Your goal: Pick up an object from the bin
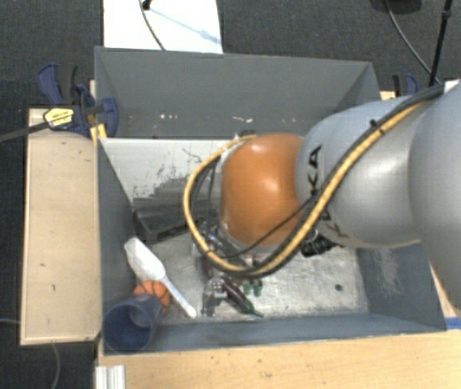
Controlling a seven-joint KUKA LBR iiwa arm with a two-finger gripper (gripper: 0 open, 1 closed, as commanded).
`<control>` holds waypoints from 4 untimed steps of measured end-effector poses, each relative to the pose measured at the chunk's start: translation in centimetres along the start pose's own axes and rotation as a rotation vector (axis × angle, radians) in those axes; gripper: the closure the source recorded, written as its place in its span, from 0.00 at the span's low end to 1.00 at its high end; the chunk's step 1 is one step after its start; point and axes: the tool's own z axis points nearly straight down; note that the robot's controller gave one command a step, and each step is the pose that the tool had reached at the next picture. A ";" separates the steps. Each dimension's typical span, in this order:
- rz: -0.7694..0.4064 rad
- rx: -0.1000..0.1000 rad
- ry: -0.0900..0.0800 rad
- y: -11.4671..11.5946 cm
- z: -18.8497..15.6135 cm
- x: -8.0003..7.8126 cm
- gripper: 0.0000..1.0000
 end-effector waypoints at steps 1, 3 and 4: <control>-0.055 0.000 -0.001 -0.4 0.3 0.0 0.00; -0.270 -0.003 -0.015 -6.8 7.5 -3.7 1.00; -0.266 0.000 0.000 -6.9 7.8 -3.3 0.00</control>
Offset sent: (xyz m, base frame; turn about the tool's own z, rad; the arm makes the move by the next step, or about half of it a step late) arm 0.0088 -0.0708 -0.0794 -0.0190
